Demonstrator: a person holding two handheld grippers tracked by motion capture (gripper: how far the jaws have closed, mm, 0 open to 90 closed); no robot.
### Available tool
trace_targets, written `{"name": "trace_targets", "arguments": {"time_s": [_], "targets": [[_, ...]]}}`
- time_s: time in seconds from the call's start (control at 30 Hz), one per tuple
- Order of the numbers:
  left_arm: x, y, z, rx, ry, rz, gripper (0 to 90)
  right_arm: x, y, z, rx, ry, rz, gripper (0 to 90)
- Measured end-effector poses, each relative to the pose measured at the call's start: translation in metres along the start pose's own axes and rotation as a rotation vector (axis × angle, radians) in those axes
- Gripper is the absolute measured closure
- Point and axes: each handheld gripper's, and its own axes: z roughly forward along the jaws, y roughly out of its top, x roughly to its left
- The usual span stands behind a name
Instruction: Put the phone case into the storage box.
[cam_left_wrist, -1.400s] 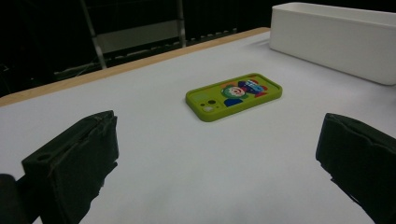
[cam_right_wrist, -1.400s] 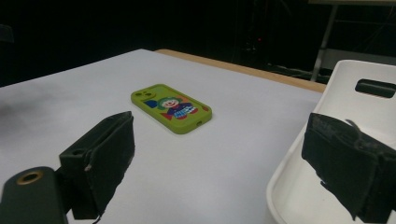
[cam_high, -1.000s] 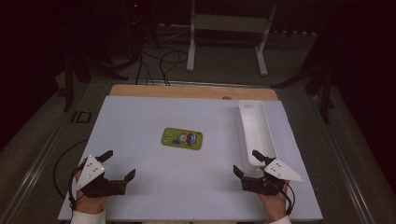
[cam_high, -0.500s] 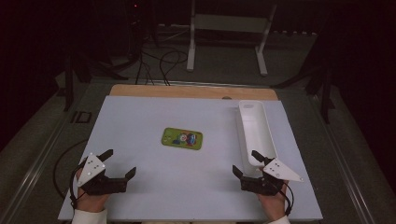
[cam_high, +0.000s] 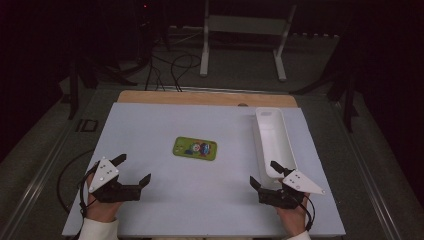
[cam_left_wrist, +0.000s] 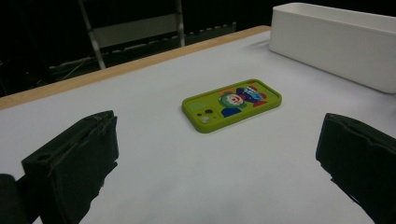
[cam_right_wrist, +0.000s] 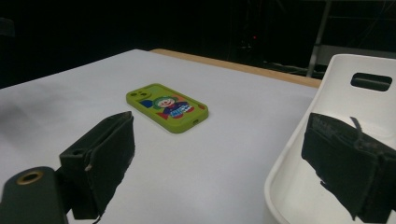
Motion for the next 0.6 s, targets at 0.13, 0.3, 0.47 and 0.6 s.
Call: {"name": "trace_targets", "arguments": {"time_s": [0.13, 0.3, 0.47, 0.6], "targets": [[-0.001, 0.004, 0.004, -0.005, -0.009, 0.000, 0.0, -0.001, 0.000, 0.000, -0.001, -0.003, 0.001, 9.5], [-0.003, 0.007, 0.009, 0.004, -0.018, 0.011, 0.0, -0.001, 0.000, -0.001, -0.001, -0.006, 0.007, 9.6], [-0.004, 0.009, 0.015, 0.005, -0.021, 0.010, 0.0, -0.001, 0.000, -0.001, -0.001, -0.007, 0.006, 9.6], [-0.006, 0.010, 0.021, 0.006, -0.025, 0.007, 0.0, -0.001, 0.000, -0.001, -0.002, -0.009, 0.009, 9.6]]}}
